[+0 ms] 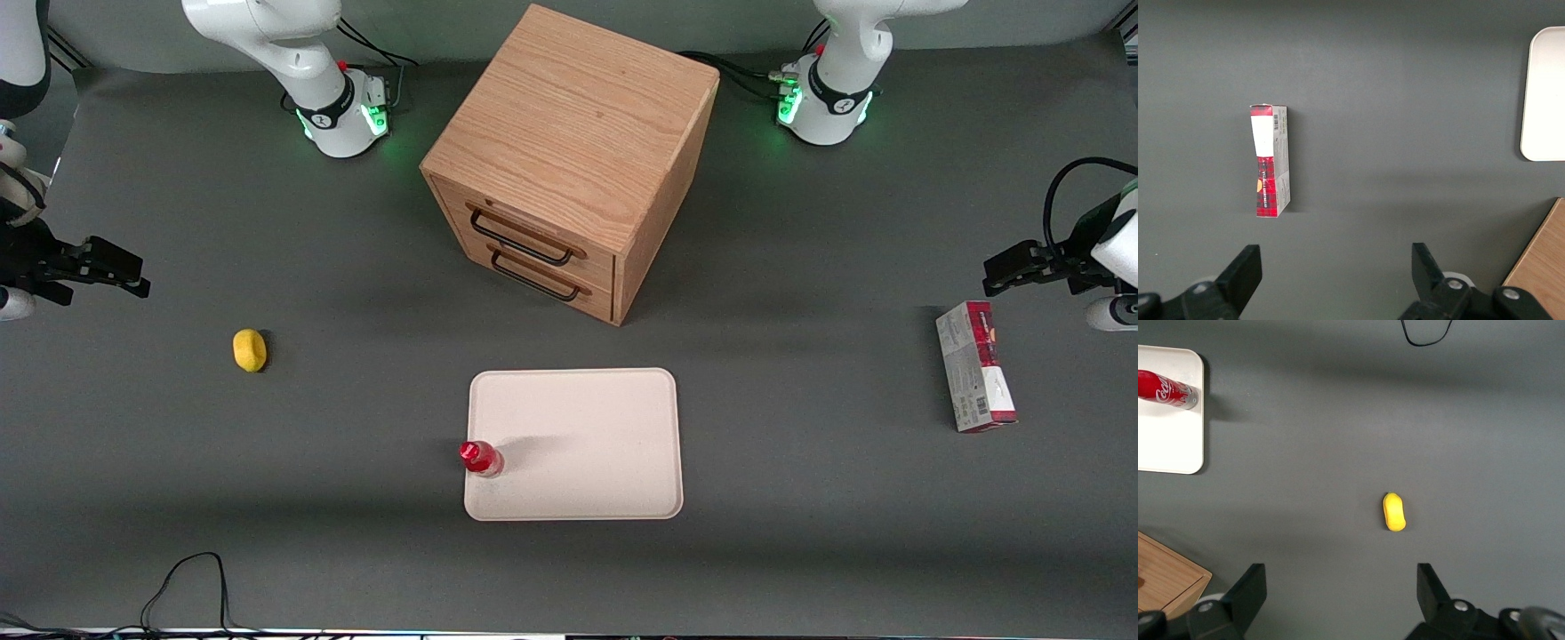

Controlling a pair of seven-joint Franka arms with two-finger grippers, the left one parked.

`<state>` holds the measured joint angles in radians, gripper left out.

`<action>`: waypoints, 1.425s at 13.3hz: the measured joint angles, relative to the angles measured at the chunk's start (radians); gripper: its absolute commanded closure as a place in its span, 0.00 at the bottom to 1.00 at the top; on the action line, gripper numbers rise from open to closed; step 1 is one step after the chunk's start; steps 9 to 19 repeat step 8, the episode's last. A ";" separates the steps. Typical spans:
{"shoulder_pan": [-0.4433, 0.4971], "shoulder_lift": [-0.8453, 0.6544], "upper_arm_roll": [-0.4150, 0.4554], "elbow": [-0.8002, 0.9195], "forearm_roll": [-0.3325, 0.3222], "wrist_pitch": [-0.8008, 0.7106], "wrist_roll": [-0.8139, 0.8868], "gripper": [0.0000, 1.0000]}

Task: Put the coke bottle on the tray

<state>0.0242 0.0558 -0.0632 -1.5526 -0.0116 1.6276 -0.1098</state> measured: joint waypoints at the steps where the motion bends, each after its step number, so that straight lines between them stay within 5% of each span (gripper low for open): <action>1: -0.009 0.000 0.012 0.000 0.000 0.000 0.000 0.00; 19: -0.013 0.000 0.021 0.000 0.000 0.000 0.000 0.00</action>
